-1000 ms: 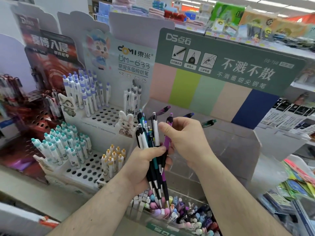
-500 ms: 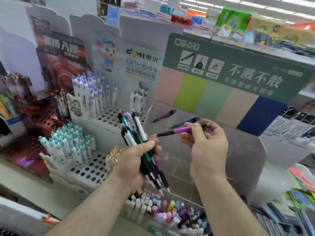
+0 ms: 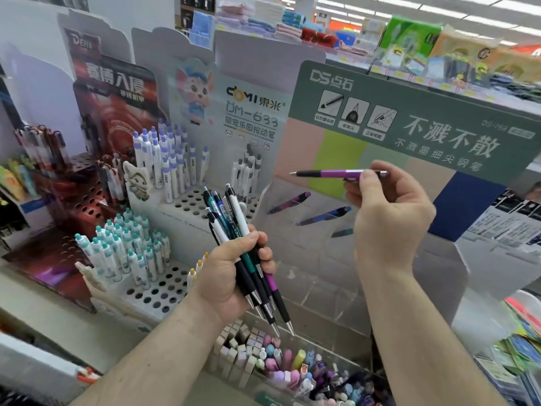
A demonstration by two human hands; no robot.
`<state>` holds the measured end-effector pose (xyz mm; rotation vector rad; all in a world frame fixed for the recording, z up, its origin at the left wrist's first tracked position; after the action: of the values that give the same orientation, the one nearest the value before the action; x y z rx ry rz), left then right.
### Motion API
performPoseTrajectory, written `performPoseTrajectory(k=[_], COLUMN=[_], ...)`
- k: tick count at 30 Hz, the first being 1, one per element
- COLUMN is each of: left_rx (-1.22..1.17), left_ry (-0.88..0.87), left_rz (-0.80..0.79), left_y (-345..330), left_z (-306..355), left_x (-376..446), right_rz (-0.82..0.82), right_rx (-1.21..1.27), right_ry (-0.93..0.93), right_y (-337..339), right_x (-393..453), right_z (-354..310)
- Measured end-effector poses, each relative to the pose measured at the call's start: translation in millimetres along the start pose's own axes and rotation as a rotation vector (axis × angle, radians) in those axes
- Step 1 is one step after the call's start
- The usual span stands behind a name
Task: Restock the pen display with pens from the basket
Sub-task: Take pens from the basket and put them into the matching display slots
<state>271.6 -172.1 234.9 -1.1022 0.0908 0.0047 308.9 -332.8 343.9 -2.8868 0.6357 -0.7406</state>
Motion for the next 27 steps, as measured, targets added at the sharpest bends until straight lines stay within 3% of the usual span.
performPoseTrajectory(k=[4, 12, 18, 21, 23, 25, 27], left_rx=[0.032, 0.191, 0.279, 0.392, 0.487, 0.529, 0.543], left_ry=[0.013, 0.02, 0.02, 0.009, 0.015, 0.036, 0.051], left_rz=[-0.008, -0.046, -0.038, -0.066, -0.119, -0.17, -0.2], left_y=[3.0, 3.3, 4.0, 2.7, 1.4, -0.7, -3.1], left_z=[1.8, 2.6, 0.9, 0.1, -1.1, -4.5, -8.7], left_x=[0.1, -0.6, 0.8, 0.2, -0.6, -2.2, -3.7], right_rz=[-0.116, -0.472, -0.526, -0.447, -0.573, -0.73, -0.758], right_rx=[-0.334, -0.843, -1.162, -0.926, -0.692, -0.628, -0.579], right_ry=[0.183, 0.1, 0.157, 0.293, 0.161, 0.001, -0.067], right_y=[-21.2, -57.2, -60.7, -55.9, -57.0, -58.0, -53.2], right_x=[17.3, 15.5, 20.8, 6.0, -9.4, -23.4, -29.6], right_z=[5.7, 35.4, 23.7, 3.9, 0.9, 10.9, 19.9])
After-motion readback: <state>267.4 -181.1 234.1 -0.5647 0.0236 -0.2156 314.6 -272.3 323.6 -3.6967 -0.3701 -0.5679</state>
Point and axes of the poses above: each hand's wrist, its own x-axis towards the middle knuckle, its own y-axis out of the back of the hand, z = x × y, the point moved 4 cm from there along x, towards the middle knuckle
